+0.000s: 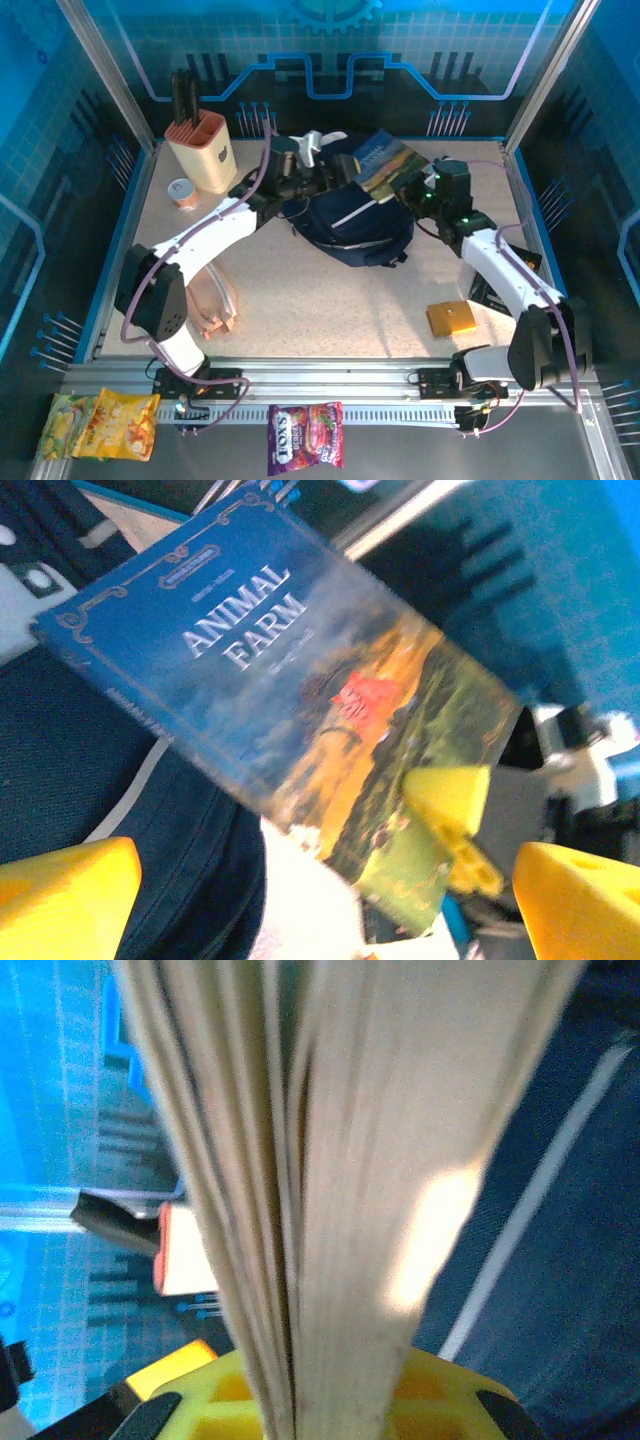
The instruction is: Pack the student bag
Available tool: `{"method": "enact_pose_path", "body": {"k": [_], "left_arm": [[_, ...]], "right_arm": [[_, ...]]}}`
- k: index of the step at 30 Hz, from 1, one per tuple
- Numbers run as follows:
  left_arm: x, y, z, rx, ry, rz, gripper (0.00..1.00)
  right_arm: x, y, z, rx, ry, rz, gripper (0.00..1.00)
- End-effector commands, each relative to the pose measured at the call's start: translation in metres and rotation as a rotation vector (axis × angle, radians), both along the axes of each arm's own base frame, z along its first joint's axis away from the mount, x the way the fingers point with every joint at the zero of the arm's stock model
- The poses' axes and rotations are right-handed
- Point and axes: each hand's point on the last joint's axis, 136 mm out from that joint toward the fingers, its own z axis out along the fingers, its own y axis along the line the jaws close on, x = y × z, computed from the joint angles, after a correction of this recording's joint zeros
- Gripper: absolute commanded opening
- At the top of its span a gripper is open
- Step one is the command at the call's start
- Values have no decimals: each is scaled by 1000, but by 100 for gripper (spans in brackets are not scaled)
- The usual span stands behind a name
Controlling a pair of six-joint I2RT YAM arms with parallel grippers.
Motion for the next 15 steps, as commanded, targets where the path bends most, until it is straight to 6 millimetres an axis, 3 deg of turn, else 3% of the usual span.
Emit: {"method": "enact_pose_path", "body": {"k": [1, 6, 10, 15], "left_arm": [[-9, -15, -44, 291, -70, -133, 96], [-10, -43, -74, 513, -173, -301, 96], [-2, -53, -106, 649, -176, -356, 93], [3, -66, -143, 752, -133, -376, 87]], "right_arm": [[-13, -31, 6, -101, -25, -40, 7], [-34, -68, -5, -176, 22, -118, 7], [-48, -93, -12, -228, 71, -171, 7], [-61, -109, -12, -287, 82, -210, 6]]}}
